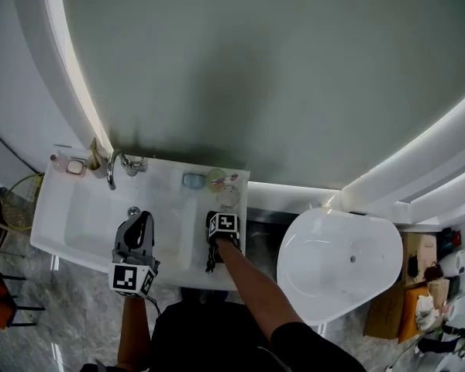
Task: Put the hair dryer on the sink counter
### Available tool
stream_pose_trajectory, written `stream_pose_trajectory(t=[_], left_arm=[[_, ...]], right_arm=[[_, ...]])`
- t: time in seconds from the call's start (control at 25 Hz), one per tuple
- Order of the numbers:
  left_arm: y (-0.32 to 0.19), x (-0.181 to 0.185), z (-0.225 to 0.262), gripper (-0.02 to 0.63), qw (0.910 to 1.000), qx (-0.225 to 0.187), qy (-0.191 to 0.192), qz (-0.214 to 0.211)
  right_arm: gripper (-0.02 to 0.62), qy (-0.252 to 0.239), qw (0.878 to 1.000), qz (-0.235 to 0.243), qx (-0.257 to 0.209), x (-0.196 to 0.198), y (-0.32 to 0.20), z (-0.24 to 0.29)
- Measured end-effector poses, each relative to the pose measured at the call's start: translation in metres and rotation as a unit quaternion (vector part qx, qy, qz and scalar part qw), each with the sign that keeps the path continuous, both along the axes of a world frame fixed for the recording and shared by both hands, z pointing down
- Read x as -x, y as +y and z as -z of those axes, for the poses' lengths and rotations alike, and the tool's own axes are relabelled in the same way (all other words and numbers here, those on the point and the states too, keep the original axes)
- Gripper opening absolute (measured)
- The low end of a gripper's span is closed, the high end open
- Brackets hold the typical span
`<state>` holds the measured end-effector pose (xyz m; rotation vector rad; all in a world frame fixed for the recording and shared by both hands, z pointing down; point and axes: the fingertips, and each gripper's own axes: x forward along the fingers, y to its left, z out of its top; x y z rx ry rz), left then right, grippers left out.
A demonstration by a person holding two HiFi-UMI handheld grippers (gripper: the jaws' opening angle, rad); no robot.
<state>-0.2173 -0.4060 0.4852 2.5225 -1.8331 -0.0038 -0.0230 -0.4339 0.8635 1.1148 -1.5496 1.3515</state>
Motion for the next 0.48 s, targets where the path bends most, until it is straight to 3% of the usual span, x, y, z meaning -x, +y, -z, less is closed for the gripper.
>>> stream_pose_trajectory(t=[0.48], left_arm=[[-0.0044,-0.0003,-0.0043,0.034,0.9999,0.007,0.0,0.007]], right_arm=[[0.221,0.051,0.998,0.022,0.017,0.0085,-0.0069,-0.0092]])
